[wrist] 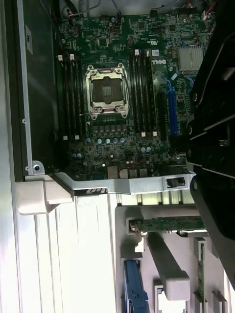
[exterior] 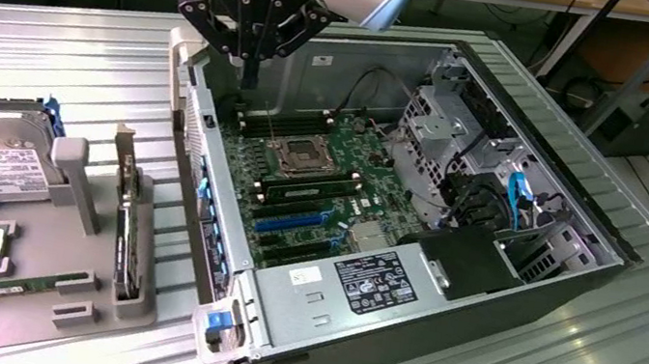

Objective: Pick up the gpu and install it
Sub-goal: 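Reach for the gpu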

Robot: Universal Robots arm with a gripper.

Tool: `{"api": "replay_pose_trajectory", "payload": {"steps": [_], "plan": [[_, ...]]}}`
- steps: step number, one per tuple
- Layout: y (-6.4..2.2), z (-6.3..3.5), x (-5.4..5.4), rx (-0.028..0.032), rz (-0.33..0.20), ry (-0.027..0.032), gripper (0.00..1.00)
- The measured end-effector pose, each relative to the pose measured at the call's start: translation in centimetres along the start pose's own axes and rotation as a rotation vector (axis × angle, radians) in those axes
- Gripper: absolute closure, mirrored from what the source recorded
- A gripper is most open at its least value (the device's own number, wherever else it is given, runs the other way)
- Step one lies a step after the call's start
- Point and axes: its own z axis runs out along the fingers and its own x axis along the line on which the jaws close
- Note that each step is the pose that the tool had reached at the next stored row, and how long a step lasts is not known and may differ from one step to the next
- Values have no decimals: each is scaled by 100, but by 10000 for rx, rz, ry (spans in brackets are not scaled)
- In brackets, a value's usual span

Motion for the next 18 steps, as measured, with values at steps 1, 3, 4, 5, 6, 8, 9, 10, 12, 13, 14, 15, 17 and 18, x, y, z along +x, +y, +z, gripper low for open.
{"api": "replay_pose_trajectory", "payload": {"steps": [1,3,4,5,6,8,9,10,12,13,14,15,17,18], "plan": [[0,-1,8,1,0,1,89],[-1,-1,22,0,0,0,89],[-2,-1,30,0,0,1,89],[-3,-1,38,0,0,0,89],[-3,-2,47,0,0,1,89],[-5,-2,64,0,0,0,89],[-5,-2,72,1,0,0,89],[-6,-2,80,0,0,0,89],[-7,-2,94,-1,0,0,89],[-7,-3,102,0,0,0,89],[-8,-3,115,0,0,0,89],[-9,-4,123,0,0,1,89],[-10,-4,139,0,0,0,89],[-11,-4,146,0,0,0,89]]}}
